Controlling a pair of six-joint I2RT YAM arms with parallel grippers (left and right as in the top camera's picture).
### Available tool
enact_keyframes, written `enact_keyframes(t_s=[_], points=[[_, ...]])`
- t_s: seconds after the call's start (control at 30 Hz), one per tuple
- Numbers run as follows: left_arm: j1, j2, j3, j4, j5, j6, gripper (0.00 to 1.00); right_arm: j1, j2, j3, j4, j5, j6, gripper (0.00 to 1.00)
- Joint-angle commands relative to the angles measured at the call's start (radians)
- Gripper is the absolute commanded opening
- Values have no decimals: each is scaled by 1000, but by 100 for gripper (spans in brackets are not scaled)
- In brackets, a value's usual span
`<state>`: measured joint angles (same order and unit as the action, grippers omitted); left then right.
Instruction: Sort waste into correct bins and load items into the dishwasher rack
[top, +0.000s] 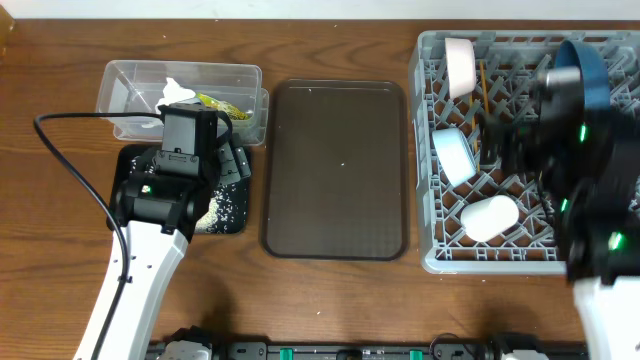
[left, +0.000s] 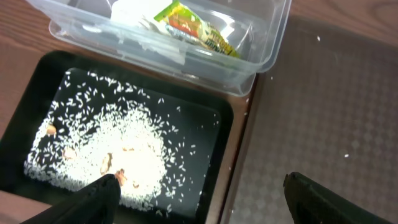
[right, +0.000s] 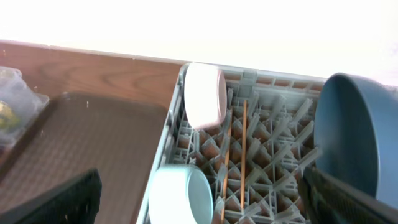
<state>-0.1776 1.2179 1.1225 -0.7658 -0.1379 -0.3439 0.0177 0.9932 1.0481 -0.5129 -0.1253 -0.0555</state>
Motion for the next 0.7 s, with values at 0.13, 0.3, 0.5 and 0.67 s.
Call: enact_keyframes(t_s=[0.13,0.3,0.5,0.67], points=[[4,5,11,-4,-5,-6,87,2,-414,-535,332,12,14,99],[4,5,11,-4,-5,-6,87,3,-662,-809,437,77,94,99],[4,5,11,-4,-5,-6,87,10,-838,-1006,504,82,135,99],[4,5,11,-4,-6,-6,87,65,-893,-1043,494,179,126,99]])
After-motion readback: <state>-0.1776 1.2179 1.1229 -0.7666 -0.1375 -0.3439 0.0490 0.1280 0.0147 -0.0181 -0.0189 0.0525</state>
